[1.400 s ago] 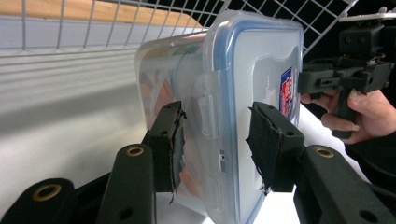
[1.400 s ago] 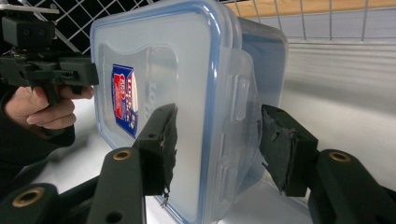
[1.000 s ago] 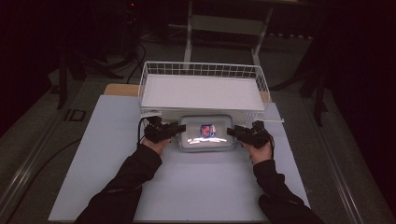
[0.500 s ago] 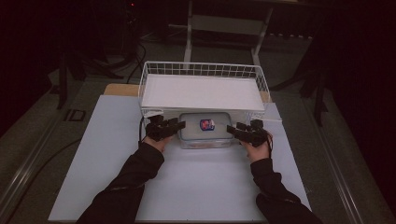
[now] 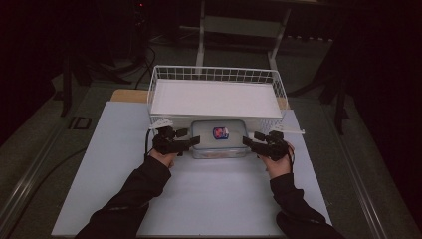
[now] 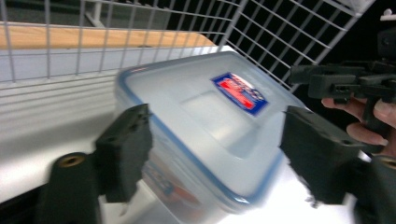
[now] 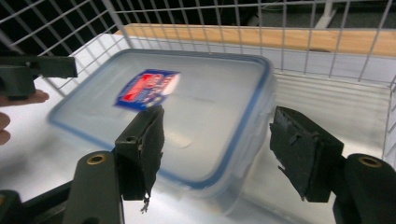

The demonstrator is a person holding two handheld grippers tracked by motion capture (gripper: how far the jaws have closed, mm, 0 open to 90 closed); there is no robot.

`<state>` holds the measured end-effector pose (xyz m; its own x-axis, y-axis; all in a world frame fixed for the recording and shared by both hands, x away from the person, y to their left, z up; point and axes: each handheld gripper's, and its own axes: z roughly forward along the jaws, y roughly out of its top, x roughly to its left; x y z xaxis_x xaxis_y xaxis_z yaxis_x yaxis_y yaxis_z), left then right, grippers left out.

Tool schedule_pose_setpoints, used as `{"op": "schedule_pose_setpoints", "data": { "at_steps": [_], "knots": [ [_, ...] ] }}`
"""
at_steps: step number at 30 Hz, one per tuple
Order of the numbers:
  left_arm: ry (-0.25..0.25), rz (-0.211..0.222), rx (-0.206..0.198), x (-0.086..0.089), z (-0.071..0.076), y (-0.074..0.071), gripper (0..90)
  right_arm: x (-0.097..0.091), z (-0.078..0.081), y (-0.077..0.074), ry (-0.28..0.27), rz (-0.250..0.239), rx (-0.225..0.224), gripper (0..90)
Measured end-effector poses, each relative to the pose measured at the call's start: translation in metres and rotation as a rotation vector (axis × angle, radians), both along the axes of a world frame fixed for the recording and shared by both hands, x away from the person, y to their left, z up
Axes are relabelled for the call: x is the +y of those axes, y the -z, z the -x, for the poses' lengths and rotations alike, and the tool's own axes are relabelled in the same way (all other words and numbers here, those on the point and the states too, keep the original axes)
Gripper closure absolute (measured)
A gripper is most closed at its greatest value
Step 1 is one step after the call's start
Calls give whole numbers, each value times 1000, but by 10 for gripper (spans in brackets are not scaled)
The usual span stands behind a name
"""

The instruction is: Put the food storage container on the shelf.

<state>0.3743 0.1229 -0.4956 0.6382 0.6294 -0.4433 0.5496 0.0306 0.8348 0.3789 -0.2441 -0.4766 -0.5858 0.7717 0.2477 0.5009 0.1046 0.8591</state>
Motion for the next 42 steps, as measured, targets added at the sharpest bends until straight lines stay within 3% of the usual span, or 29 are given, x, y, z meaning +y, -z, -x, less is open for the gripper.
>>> {"op": "schedule_pose_setpoints", "data": {
  "at_steps": [4,8,11,14,19,22,28,31,32,36,37,42],
  "knots": [
    [29,-21,-14,3,7,-1,143,5,15,-8,-46,-1,-23,353],
    [44,-2,-5,4,12,-1,98,11,26,-12,-80,-19,-32,360],
    [72,-24,-11,6,26,1,53,21,37,-12,-131,-29,-32,438],
    [74,-38,-8,9,32,3,28,29,43,-10,-179,-13,-34,589],
    [88,-70,-20,14,43,6,10,44,47,0,-243,20,12,828],
    [88,-77,-45,16,53,8,8,51,46,9,-255,54,37,897],
    [89,-95,-53,18,59,12,0,62,42,19,-258,97,57,898],
    [83,-88,-65,17,61,11,0,66,38,23,-250,110,57,898],
    [80,-94,-86,17,62,11,0,68,34,26,-240,118,67,898],
    [81,-110,-111,14,64,11,0,69,28,29,-217,118,71,898],
    [80,-116,-121,14,64,11,0,69,24,30,-208,100,81,898],
    [84,-123,-146,11,66,10,0,74,16,35,-188,113,87,898]
  ]
}}
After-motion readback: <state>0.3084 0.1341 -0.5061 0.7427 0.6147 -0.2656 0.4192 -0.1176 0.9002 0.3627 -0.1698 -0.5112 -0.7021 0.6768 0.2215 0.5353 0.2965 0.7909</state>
